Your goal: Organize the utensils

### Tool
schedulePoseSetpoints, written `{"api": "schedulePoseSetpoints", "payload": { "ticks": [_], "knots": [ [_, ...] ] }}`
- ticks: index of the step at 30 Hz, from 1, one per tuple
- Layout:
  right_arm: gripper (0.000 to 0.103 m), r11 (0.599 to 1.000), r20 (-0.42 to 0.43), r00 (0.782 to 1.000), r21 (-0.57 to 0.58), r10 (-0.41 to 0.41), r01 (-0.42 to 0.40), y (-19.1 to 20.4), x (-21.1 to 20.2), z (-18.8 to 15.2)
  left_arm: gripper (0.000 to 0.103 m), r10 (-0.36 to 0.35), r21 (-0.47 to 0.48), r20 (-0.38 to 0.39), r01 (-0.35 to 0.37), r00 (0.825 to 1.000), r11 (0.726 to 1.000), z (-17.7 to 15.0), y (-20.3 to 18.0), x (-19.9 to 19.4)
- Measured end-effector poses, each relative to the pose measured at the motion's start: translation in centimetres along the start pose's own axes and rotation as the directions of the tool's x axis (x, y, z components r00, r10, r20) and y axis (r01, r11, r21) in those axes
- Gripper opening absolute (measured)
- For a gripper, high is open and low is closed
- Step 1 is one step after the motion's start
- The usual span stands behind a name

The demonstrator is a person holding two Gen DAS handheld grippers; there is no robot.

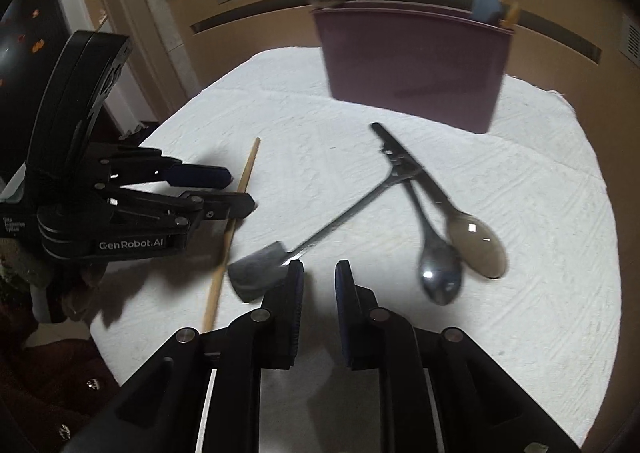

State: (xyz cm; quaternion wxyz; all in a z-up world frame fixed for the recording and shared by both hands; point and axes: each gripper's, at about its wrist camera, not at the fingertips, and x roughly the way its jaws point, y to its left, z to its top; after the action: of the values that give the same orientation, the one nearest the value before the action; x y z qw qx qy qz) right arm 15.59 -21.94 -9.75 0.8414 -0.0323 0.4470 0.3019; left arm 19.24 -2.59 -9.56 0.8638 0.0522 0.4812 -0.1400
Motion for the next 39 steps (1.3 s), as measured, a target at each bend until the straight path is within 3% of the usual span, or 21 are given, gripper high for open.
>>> {"api": "schedulePoseSetpoints", "payload": {
  "ticks": [6,11,16,21,26,29,32,35,39],
  "knots": [
    [0.018,0.997,0.013,0.999,-0.060,0.041,-0.041,3.2,0.7,0.7,0.039,0.054,-0.074,-0.002,-0.054,0.999,0.996,-0.5,3.8,-0.6],
    [0.018,0.981,-0.011,1.000,-0.194,0.022,-0.023,6.4,2.0,0.4,0.039,-0.041,-0.166,0.000,0.040,0.999,0.985,0.2,4.3,-0.4],
    [0.018,0.964,-0.010,0.998,-0.256,-0.070,0.065,6.3,1.5,-0.8,0.039,-0.098,-0.184,0.017,0.099,0.995,0.978,2.1,3.2,0.8],
    [0.020,0.972,0.000,0.986,-0.171,-0.167,0.164,2.8,-0.2,-1.9,0.039,-0.161,-0.174,0.036,0.165,0.986,0.971,4.0,2.0,2.2],
    [0.021,0.992,0.007,0.992,-0.019,-0.126,0.126,0.3,-2.1,-3.2,0.039,-0.135,-0.090,0.050,0.139,0.990,0.986,3.8,0.8,2.3],
    [0.026,0.996,0.001,0.996,0.025,-0.091,0.091,1.1,-1.8,-3.9,0.039,-0.138,-0.081,0.045,0.141,0.989,0.987,3.4,1.0,2.1],
    [0.040,0.994,0.019,0.994,-0.007,-0.109,0.110,2.6,-1.0,-3.5,0.039,-0.134,-0.101,0.039,0.137,0.990,0.985,3.2,2.0,1.7],
    [0.040,0.985,0.040,0.985,-0.045,-0.166,0.168,3.7,0.5,-2.3,0.039,-0.107,-0.142,0.048,0.113,0.993,0.983,2.6,3.8,0.9],
    [0.041,0.983,0.032,0.983,0.002,-0.181,0.181,4.3,2.0,-0.4,0.039,-0.092,-0.218,0.050,0.101,0.994,0.971,1.6,6.1,-0.1]
  ]
}}
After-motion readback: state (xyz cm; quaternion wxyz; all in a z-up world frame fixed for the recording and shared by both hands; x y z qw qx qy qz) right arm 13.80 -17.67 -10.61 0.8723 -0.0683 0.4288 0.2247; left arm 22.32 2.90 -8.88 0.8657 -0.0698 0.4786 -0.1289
